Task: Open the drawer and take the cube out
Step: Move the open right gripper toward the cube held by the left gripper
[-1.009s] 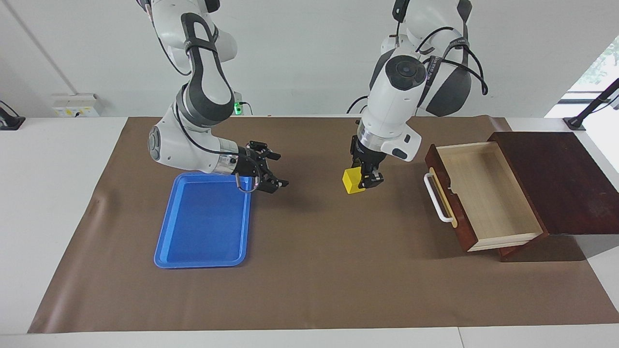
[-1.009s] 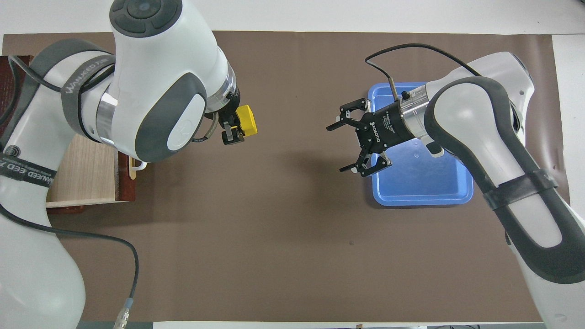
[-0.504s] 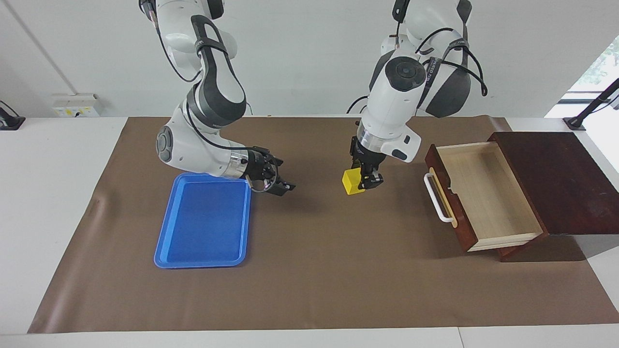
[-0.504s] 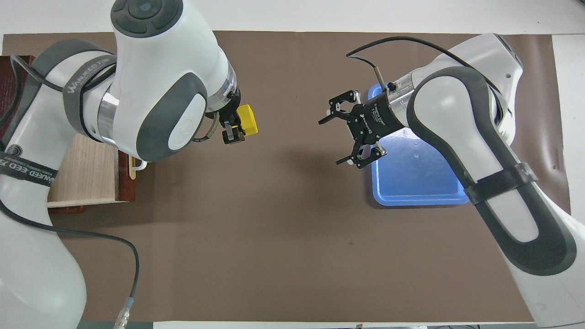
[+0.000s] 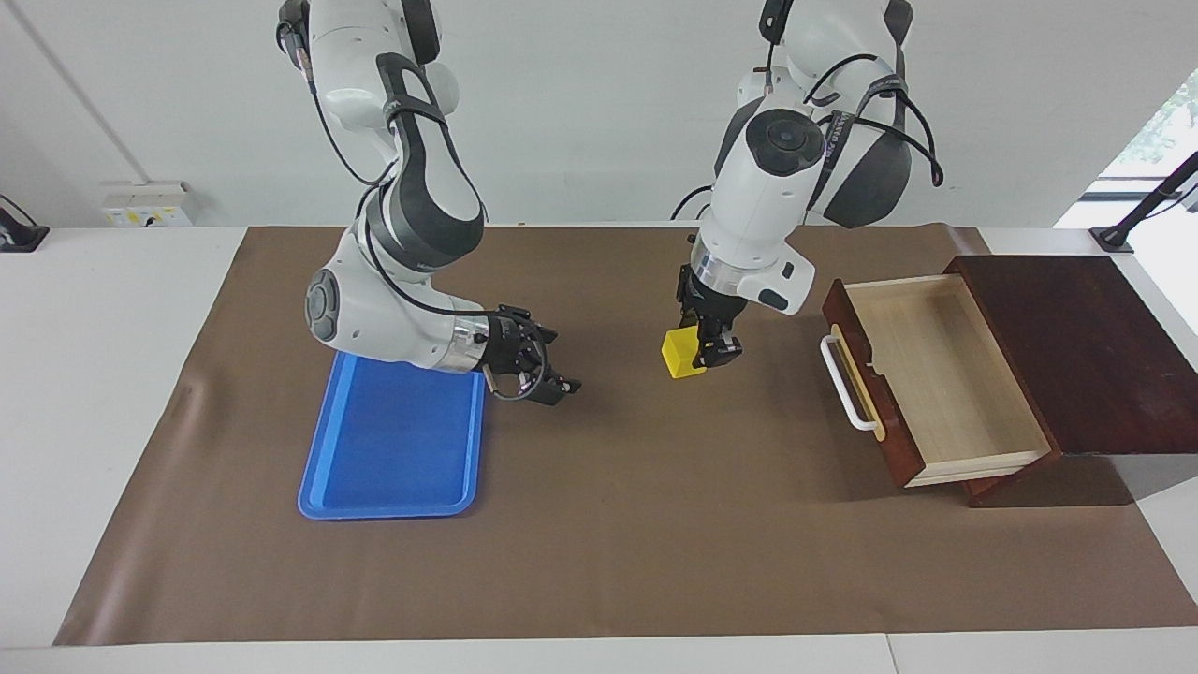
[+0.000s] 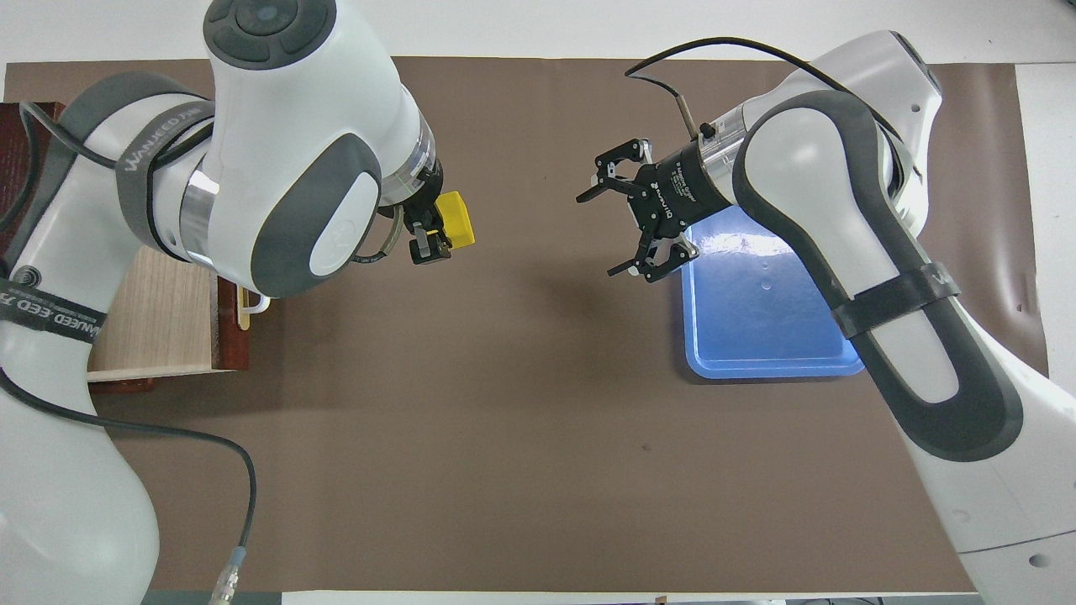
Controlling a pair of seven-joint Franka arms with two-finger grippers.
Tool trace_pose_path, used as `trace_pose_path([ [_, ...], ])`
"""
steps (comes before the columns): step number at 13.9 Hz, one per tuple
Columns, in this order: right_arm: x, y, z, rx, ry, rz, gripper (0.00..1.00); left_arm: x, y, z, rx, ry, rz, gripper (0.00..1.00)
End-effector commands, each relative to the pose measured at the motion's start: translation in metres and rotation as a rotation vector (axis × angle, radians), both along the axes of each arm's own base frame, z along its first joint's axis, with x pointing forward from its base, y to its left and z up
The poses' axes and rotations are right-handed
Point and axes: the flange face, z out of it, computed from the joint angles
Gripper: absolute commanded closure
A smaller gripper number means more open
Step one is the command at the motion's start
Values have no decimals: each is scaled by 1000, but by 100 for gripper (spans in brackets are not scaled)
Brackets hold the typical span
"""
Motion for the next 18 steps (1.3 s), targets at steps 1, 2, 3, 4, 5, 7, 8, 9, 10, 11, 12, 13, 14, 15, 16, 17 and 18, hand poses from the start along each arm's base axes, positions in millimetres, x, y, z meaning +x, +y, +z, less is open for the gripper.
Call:
trace_pose_path([
  [1, -4, 38, 4, -5, 39, -4, 0, 2, -2, -1, -10, -9, 17, 100],
  [2, -9, 51, 6, 0, 52, -6, 0, 2, -2, -1, -10, -9, 17, 100],
  [3, -15, 66, 6, -3, 61, 3, 0, 2, -2, -1, -10, -9, 19, 100],
  [4, -17, 73, 9, 1, 53, -5, 0, 2, -2, -1, -10, -11, 28, 100],
  [5, -20, 76, 8, -2, 57, -1, 0, 2, -2, -1, -12, -14, 31, 100],
  [7, -26, 88, 7, -7, 69, 9, 0, 2, -2, -1, -12, -14, 31, 100],
  [8, -28, 91, 7, -7, 69, 9, 0, 3, -2, -1, -12, -15, 31, 100],
  [9, -28, 93, 7, -8, 70, 7, 0, 2, -2, -1, -12, -14, 31, 100],
  [10, -27, 91, 8, -7, 70, 3, 0, 2, -2, 0, -11, -16, 31, 100],
  [11, -25, 90, 8, -9, 67, -13, 0, 2, -2, -1, -9, -13, 31, 100],
  [12, -21, 89, 9, -13, 72, -53, 0, 2, -2, -2, -8, -12, 31, 100],
  [13, -20, 90, 9, -10, 75, -68, 0, 2, -2, -3, -8, -12, 31, 100],
  [14, -20, 91, 10, -7, 78, -74, 0, 2, -2, -4, -7, -11, 32, 100],
  [15, -20, 91, 10, -6, 80, -72, 0, 2, -2, -4, -7, -11, 32, 100],
  [16, -20, 91, 11, 3, 86, -75, 0, 2, -2, -4, -7, -11, 32, 100],
  [17, -20, 91, 11, 3, 86, -77, 0, 1, -3, -4, -8, -11, 31, 100],
  [18, -20, 91, 11, 2, 86, -80, 0, 2, -2, -3, -8, -12, 32, 100],
])
